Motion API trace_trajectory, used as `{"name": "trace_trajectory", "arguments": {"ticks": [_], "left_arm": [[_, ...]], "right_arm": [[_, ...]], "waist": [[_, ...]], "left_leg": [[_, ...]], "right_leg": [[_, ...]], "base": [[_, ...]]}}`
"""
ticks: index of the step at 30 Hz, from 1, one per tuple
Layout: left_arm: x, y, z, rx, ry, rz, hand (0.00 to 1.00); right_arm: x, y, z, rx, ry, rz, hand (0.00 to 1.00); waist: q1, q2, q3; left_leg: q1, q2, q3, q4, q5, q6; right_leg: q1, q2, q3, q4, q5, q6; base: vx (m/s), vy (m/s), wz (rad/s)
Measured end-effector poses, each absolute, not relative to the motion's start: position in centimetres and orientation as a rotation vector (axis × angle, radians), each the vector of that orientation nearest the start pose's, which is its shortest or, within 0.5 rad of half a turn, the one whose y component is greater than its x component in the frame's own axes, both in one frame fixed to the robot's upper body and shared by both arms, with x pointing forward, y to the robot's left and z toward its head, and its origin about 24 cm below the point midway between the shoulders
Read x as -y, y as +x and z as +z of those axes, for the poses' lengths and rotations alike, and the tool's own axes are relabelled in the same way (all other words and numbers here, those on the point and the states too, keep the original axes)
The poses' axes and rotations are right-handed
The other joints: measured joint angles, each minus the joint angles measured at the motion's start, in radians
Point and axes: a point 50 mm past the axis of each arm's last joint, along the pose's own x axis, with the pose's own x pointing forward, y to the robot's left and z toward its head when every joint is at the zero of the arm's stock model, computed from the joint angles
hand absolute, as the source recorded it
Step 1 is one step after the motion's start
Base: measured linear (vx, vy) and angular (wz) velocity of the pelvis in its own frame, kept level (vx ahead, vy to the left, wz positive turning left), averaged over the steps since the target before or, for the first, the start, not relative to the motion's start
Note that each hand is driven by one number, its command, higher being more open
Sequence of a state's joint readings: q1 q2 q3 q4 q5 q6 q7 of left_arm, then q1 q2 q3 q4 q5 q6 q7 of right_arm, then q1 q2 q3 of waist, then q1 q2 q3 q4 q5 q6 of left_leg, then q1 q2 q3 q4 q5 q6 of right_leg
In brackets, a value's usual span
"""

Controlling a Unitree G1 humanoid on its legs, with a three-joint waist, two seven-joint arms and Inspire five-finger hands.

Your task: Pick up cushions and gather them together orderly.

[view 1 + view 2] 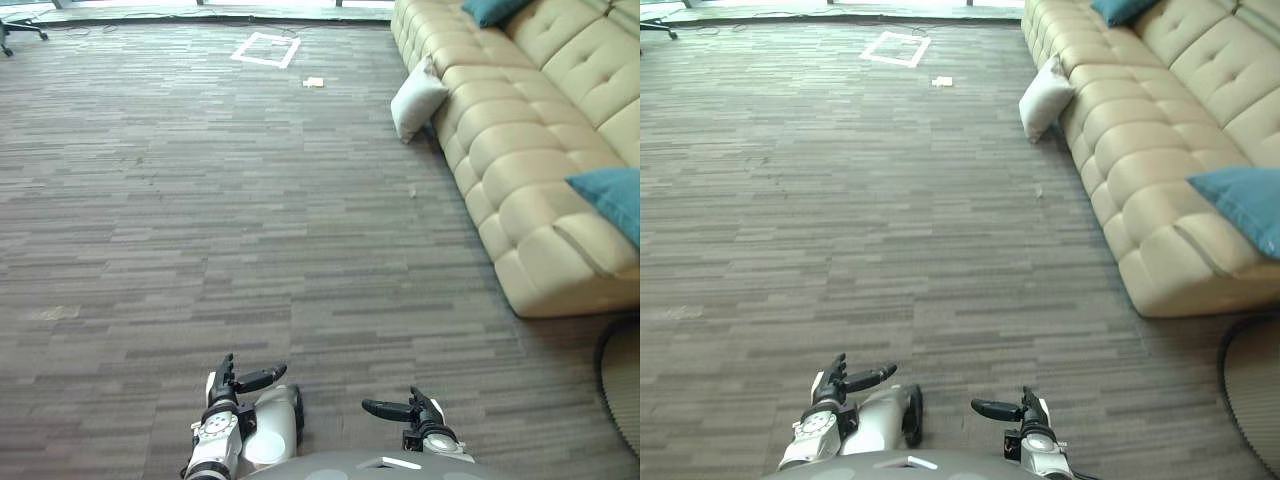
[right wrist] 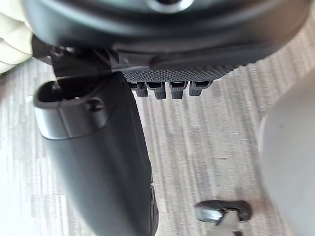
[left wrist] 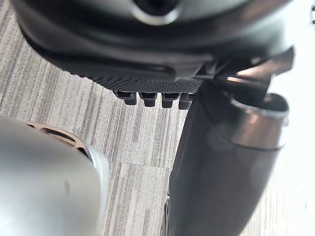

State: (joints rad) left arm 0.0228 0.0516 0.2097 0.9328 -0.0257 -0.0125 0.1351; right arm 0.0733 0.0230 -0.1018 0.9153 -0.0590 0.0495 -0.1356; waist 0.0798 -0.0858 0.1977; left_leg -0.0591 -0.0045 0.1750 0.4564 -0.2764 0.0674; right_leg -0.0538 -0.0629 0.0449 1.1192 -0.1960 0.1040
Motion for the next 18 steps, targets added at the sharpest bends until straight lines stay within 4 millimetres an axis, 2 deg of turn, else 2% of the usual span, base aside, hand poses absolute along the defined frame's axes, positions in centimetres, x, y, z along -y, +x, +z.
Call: {"name": "trace_trajectory", "arguments": {"ticks": [2,3,4,5,6,7,8,9,10,11,12,14,15,17,18], "left_arm": [[-20.1,13.5,-14.4,-0.948,-0.004,0.341,1.00],[-19.9,13.5,-14.5,-0.955,0.002,0.327,1.00],[-19.8,13.3,-14.6,-0.966,0.001,0.322,1.00],[-19.7,13.2,-14.7,-0.971,-0.001,0.321,1.00],[-19.5,13.1,-14.8,-0.980,-0.004,0.318,1.00],[-19.5,12.8,-14.9,-0.986,-0.002,0.312,1.00],[-19.3,12.5,-15.0,-0.997,0.001,0.304,1.00],[-18.7,12.0,-15.3,-1.019,-0.005,0.289,1.00],[-18.4,12.0,-15.4,-1.024,-0.006,0.279,1.00],[-18.1,12.0,-15.4,-1.025,-0.002,0.263,1.00],[-18.0,12.0,-15.5,-1.030,-0.008,0.263,1.00],[-17.9,11.8,-15.5,-1.034,-0.020,0.275,1.00],[-17.9,11.8,-15.5,-1.033,-0.024,0.279,1.00],[-18.3,11.8,-15.4,-1.025,-0.027,0.291,1.00],[-18.8,12.4,-15.0,-0.988,-0.015,0.303,1.00]], "right_arm": [[17.3,12.0,-14.9,-1.002,-0.048,-0.230,1.00],[17.7,12.1,-14.8,-0.990,-0.045,-0.248,1.00],[18.1,12.1,-14.8,-0.989,-0.018,-0.283,1.00],[18.2,12.1,-14.8,-0.988,-0.011,-0.294,1.00],[18.3,12.2,-14.7,-0.979,-0.007,-0.299,1.00],[18.3,12.4,-14.6,-0.974,-0.005,-0.298,1.00],[18.4,12.4,-14.6,-0.973,-0.003,-0.301,1.00],[18.5,12.6,-14.6,-0.971,-0.012,-0.296,1.00],[18.6,12.7,-14.5,-0.970,-0.021,-0.293,1.00],[18.9,12.8,-14.5,-0.966,-0.026,-0.296,1.00],[19.1,12.9,-14.4,-0.968,-0.035,-0.297,1.00],[19.6,12.7,-14.5,-0.984,-0.054,-0.297,1.00],[19.7,12.7,-14.5,-0.989,-0.057,-0.299,1.00],[19.4,12.6,-14.7,-1.003,-0.050,-0.295,1.00],[18.7,12.4,-14.9,-1.019,-0.032,-0.285,1.00]], "waist": [[-0.023,0.015,-0.005],[-0.033,0.019,0.001],[-0.037,0.021,0.002],[-0.039,0.025,0.002],[-0.043,0.030,0.001],[-0.048,0.033,0.000],[-0.057,0.041,-0.005],[-0.062,0.064,-0.014],[-0.061,0.072,-0.020],[-0.062,0.085,-0.019],[-0.063,0.096,-0.023],[-0.059,0.125,-0.016],[-0.057,0.135,-0.014],[-0.053,0.133,-0.010],[-0.044,0.105,-0.003]], "left_leg": [[0.098,-0.001,-0.048,-0.061,-0.029,-0.001],[0.154,-0.001,-0.075,-0.100,-0.033,-0.001],[0.232,0.004,-0.087,-0.162,-0.037,-0.012],[0.264,0.008,-0.093,-0.185,-0.045,-0.015],[0.312,0.016,-0.102,-0.221,-0.059,-0.023],[0.368,0.024,-0.108,-0.260,-0.072,-0.034],[0.396,0.034,-0.119,-0.274,-0.081,-0.039],[0.413,0.061,-0.148,-0.266,-0.081,-0.044],[0.407,0.077,-0.164,-0.243,-0.070,-0.064],[0.394,0.080,-0.185,-0.179,-0.043,-0.094],[0.356,0.085,-0.212,-0.074,-0.011,-0.114],[0.191,0.095,-0.289,0.344,0.103,-0.216],[0.132,0.110,-0.287,0.483,0.101,-0.224],[0.044,0.129,-0.258,0.642,0.080,-0.223],[-0.047,0.142,-0.208,0.694,0.056,-0.190]], "right_leg": [[-0.118,0.012,-0.061,-0.025,-0.025,-0.016],[-0.175,0.012,-0.091,-0.082,-0.043,-0.035],[-0.229,0.010,-0.128,-0.224,-0.054,-0.055],[-0.245,0.009,-0.148,-0.306,-0.052,-0.060],[-0.262,0.011,-0.179,-0.457,-0.046,-0.064],[-0.276,0.025,-0.191,-0.604,0.017,-0.087],[-0.270,0.036,-0.194,-0.615,0.097,-0.115],[-0.259,0.047,-0.211,-0.581,0.113,-0.177],[-0.257,0.048,-0.223,-0.554,0.076,-0.187],[-0.251,0.045,-0.240,-0.512,0.024,-0.201],[-0.223,0.053,-0.245,-0.516,-0.012,-0.201],[-0.099,0.098,-0.244,-0.608,-0.053,-0.210],[-0.046,0.120,-0.239,-0.648,-0.055,-0.213],[0.046,0.141,-0.221,-0.709,-0.058,-0.219],[0.134,0.145,-0.191,-0.769,-0.060,-0.222]], "base": [[0.56,0.030,0.70],[0.61,-0.040,0.72],[0.63,-0.054,0.60],[0.67,-0.088,0.45],[0.71,-0.141,0.38],[0.73,-0.169,0.49],[0.93,-0.272,0.56],[0.78,-0.255,0.49],[0.92,-0.306,0.48],[0.59,-0.209,0.34],[0.83,-0.290,0.28],[0.69,-0.222,0.04],[0.35,-0.077,-0.11],[0.45,-0.068,-0.24],[0.73,-0.087,-0.57]]}}
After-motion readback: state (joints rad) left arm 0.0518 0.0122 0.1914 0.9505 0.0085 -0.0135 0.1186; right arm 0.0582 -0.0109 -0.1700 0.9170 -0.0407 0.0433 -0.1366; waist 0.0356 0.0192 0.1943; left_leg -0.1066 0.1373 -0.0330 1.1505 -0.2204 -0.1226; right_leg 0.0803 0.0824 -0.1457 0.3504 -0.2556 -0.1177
